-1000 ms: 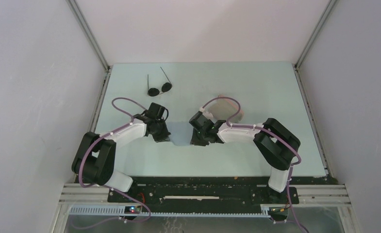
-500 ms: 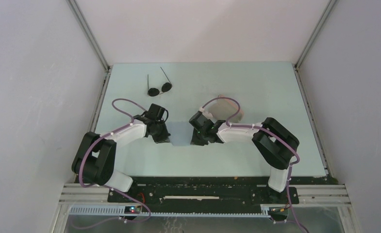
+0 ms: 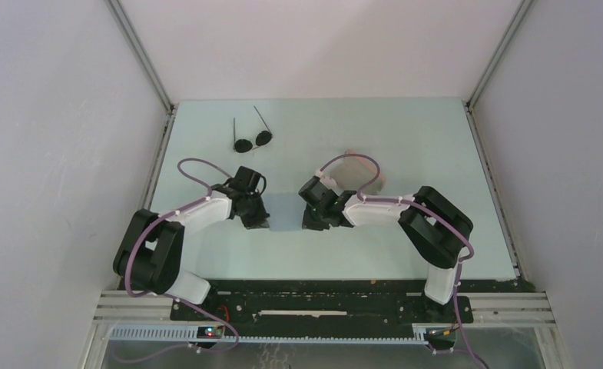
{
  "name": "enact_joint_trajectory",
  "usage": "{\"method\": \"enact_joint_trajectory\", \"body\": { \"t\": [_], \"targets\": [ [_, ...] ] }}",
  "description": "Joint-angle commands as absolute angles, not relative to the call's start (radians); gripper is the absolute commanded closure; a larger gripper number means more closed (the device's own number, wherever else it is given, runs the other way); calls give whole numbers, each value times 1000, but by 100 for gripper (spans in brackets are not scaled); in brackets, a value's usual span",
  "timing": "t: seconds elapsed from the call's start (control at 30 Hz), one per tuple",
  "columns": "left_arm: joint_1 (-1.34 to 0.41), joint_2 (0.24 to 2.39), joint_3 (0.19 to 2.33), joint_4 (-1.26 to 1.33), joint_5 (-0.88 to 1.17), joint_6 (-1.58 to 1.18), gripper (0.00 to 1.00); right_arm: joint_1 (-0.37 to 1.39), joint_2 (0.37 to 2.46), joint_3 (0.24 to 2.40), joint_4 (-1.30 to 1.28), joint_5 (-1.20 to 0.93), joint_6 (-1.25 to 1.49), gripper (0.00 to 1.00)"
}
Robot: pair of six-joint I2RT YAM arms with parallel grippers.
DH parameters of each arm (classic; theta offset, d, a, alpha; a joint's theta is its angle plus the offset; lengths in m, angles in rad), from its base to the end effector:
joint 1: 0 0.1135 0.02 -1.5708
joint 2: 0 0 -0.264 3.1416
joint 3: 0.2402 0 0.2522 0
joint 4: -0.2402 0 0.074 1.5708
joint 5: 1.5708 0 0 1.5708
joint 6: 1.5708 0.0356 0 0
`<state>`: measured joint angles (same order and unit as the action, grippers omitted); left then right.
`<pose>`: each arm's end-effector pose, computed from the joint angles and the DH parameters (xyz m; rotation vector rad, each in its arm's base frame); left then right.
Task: Organize the sunglasses
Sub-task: Fold the glasses cleaning cloth at the center of the board.
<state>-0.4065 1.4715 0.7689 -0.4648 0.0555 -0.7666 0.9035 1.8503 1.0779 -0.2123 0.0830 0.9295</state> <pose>0.2404 -0.1056 0.1629 -0.4877 2.7683 -0.3831 0.2317 0.2894 0.1481 0.0680 2.6630 0.5704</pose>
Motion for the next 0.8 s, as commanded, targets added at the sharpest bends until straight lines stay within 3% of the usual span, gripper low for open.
{"method": "enact_joint_trajectory", "body": {
  "t": [0.0, 0.33, 0.77],
  "targets": [
    [-423, 1429, 731, -448, 77, -753, 100, 930, 1812, 1060, -244, 146, 924, 100],
    [-493, 1361, 671, -469, 112, -783, 100, 975, 1699, 935, -265, 179, 962, 100],
    [-497, 1331, 729, -492, 98, -803, 100, 973, 1635, 930, -262, 195, 977, 100]
  ]
}}
